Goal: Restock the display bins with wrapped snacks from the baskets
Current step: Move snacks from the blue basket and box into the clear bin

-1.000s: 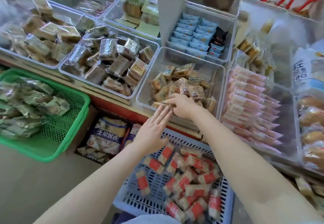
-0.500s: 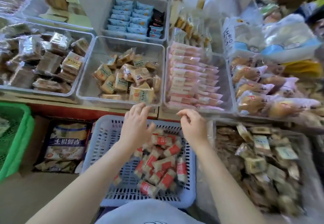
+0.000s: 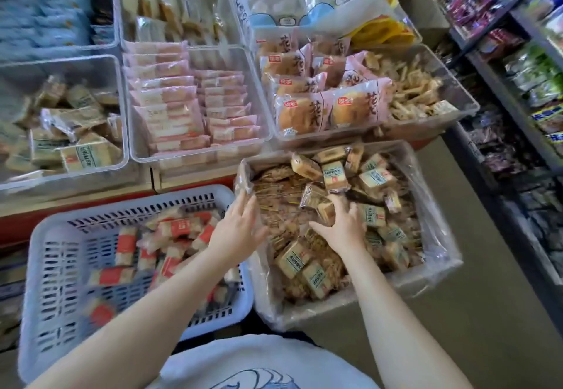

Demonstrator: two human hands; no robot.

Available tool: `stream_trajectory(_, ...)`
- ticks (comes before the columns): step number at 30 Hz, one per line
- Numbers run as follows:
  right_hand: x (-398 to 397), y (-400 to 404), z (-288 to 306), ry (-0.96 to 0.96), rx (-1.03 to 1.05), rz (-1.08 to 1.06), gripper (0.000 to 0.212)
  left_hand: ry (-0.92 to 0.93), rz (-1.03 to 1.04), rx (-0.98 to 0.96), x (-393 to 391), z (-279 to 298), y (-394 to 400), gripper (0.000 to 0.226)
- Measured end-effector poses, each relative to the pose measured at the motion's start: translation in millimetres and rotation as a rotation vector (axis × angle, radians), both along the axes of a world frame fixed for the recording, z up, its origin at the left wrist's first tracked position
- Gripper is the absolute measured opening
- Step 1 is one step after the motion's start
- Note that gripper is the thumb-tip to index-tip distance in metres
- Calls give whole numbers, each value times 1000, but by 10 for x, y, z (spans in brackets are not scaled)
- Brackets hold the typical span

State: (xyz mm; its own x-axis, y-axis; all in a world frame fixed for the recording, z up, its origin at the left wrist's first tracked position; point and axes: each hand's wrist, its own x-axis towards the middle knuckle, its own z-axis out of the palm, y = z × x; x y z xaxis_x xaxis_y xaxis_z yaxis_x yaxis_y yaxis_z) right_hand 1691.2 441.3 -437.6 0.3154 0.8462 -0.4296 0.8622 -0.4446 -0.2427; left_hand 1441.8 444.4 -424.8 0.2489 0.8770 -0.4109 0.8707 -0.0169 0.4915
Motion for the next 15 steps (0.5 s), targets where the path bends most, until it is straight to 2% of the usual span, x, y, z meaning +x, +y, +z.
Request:
stream_trajectory(3, 1, 97, 28, 27, 59, -11, 66, -43, 41, -48, -7, 15, 7, 77)
stream_trajectory(5, -4, 99, 136, 163, 112, -43, 54, -122, 88, -87, -19, 21, 24, 71)
stream_trajectory(7, -46, 86, 296, 468, 99, -115, 45, -219, 158, -129, -71, 24, 44, 67)
stream_trajectory(11, -327, 10, 647, 1344, 1, -373, 38, -344, 269, -142, -105, 165, 37, 52)
stream_trajectory(13, -586, 65, 785, 1492, -58, -407, 41, -508, 391, -161, -152, 324, 56, 37)
stream_trajectory(15, -901, 167, 879, 1494, -113, -357, 44, -796, 595, -271, -284, 473, 73, 26)
